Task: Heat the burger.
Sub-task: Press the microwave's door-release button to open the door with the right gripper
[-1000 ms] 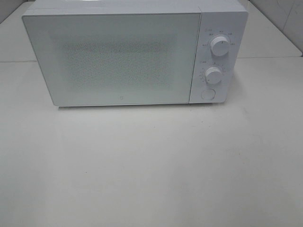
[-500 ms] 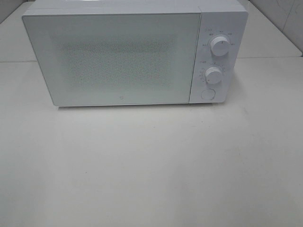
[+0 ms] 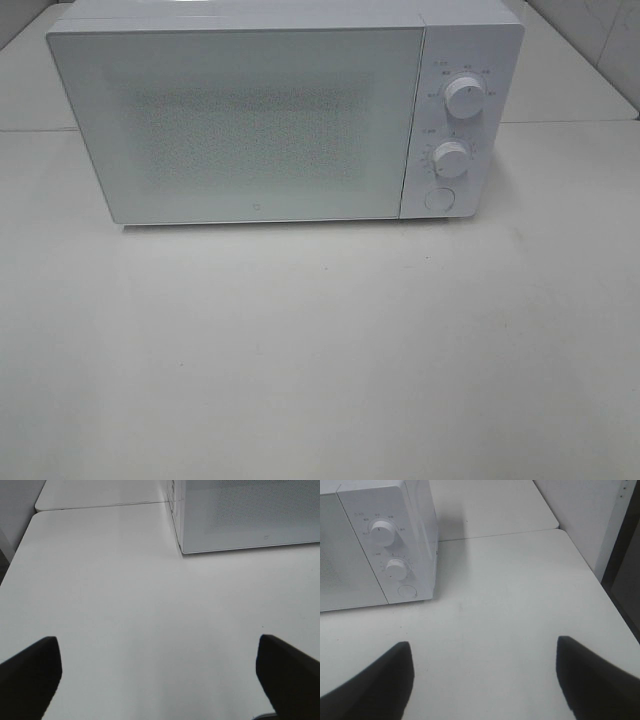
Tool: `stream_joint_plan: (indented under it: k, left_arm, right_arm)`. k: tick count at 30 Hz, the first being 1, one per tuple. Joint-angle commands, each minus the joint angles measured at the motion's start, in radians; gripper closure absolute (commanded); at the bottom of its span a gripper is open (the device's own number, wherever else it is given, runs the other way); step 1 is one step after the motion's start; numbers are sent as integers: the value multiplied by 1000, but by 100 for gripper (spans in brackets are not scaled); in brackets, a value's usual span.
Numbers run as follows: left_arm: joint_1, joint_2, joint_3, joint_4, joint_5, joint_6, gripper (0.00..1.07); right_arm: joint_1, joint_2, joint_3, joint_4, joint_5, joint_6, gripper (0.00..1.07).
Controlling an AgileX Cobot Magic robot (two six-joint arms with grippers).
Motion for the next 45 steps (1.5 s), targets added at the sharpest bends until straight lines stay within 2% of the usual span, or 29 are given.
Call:
stream_joint_plan:
  k: [1, 10, 31, 45]
  left_arm:
    - [2, -2, -1, -7, -7, 2, 9]
    - [2, -2, -1, -7, -7, 2, 9]
    - [2, -2, -1, -7, -7, 2, 9]
    - [2, -2, -1, -7, -7, 2, 9]
  right_arm:
    - [-5, 67, -8, -6, -120, -8, 32]
    - [-5, 206, -8, -11, -286, -8, 32]
    - [-5, 665, -8, -11, -639, -7, 32]
    - [-2, 833, -1, 25, -814, -4, 32]
